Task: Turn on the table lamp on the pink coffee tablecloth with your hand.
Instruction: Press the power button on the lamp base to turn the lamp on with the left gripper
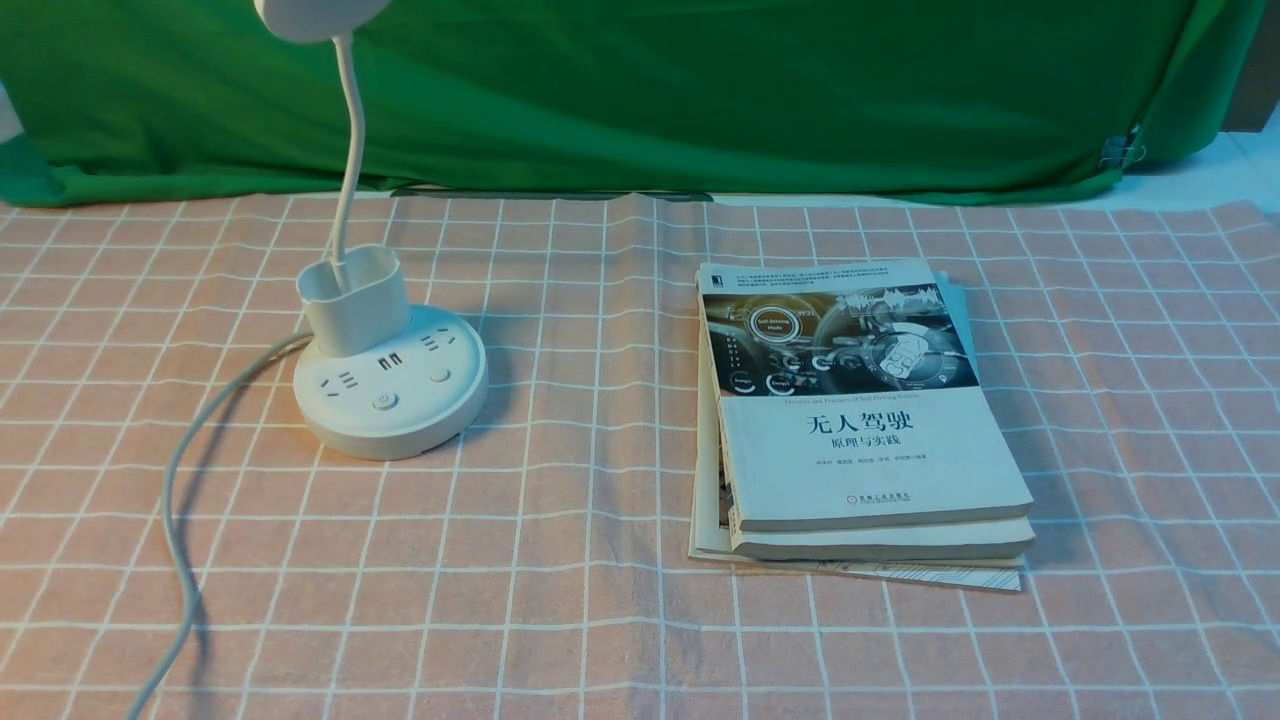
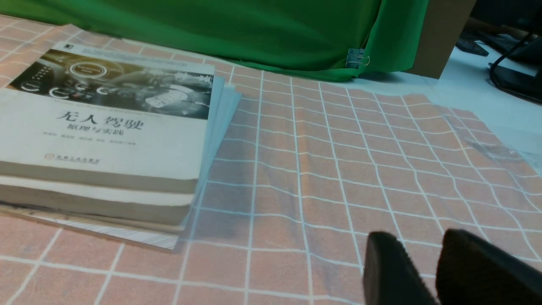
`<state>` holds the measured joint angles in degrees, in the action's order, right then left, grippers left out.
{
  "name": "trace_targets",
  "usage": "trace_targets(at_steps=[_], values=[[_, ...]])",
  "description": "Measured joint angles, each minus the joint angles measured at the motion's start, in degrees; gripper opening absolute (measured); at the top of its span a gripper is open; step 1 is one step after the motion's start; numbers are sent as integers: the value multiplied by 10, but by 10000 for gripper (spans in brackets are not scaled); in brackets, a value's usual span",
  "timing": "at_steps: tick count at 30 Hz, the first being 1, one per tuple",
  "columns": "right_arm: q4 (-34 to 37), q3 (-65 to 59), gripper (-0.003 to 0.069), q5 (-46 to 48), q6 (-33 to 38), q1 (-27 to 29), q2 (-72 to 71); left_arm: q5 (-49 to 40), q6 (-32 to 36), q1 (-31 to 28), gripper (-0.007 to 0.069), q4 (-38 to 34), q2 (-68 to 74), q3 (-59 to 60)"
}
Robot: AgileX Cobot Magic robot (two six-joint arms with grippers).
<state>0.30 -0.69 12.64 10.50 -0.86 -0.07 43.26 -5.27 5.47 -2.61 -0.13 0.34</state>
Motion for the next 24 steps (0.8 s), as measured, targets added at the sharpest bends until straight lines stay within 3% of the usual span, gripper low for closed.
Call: trace_targets(at_steps=[3, 8, 10, 11, 13, 14, 15, 18, 24], values=[[0, 0, 239, 0, 0, 0, 0, 78, -64, 0, 21, 26, -1, -1], [0, 0, 239, 0, 0, 0, 0, 25, -111, 0, 21, 54, -2, -83], [0, 0, 239, 0, 0, 0, 0, -111, -109, 0, 21, 57, 7, -192], [0, 0, 239, 0, 0, 0, 0, -123, -108, 0, 21, 57, 7, -192], [0, 0, 239, 0, 0, 0, 0, -269, -89, 0, 21, 57, 47, -296], [0, 0, 239, 0, 0, 0, 0, -293, -84, 0, 21, 57, 60, -319], [0, 0, 239, 0, 0, 0, 0, -394, -66, 0, 21, 57, 102, -371], [0, 0, 239, 0, 0, 0, 0, -528, -50, 0, 21, 57, 190, -428], [0, 0, 239, 0, 0, 0, 0, -679, -48, 0, 21, 26, 338, -437]])
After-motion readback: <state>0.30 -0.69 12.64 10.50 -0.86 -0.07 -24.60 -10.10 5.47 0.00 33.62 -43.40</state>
